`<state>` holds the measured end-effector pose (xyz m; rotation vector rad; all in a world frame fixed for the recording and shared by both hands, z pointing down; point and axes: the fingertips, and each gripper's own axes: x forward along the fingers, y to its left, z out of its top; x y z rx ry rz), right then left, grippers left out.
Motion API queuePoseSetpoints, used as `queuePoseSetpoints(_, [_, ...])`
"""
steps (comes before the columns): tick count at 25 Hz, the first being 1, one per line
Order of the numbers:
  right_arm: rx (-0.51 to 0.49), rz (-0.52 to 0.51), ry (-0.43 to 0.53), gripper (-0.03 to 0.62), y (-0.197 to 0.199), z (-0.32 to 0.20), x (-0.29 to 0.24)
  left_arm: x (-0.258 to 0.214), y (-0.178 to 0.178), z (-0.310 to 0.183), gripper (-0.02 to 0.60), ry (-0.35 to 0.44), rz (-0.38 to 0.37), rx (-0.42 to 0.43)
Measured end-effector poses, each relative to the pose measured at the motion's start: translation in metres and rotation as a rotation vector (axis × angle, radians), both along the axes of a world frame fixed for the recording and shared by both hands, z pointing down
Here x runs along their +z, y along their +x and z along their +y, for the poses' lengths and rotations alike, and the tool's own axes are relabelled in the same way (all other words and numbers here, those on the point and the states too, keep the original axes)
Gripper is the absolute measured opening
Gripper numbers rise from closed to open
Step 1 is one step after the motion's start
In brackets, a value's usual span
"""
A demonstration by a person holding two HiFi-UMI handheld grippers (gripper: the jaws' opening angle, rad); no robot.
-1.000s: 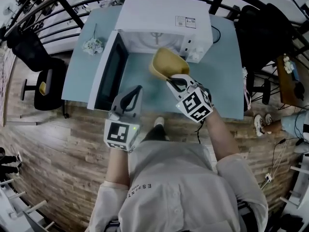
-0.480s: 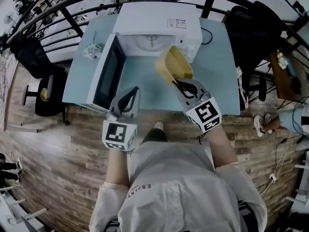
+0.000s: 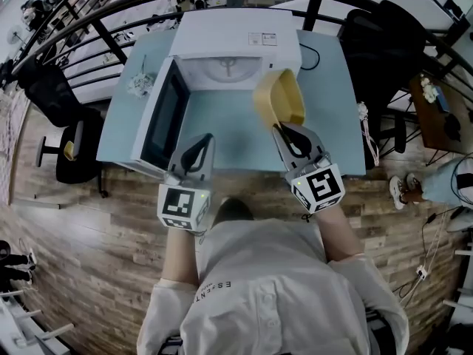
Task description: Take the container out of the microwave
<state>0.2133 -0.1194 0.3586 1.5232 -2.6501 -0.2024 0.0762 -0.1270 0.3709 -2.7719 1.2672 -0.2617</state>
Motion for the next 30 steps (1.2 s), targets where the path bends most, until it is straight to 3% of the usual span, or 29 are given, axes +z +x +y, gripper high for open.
queuePoseSetpoints(30, [0.058,-0.068,-0.005,0.025,0.009,-0.007,-0.007,-0.009,0.002,-0.005,-0.006,0.01,0.002,0.018])
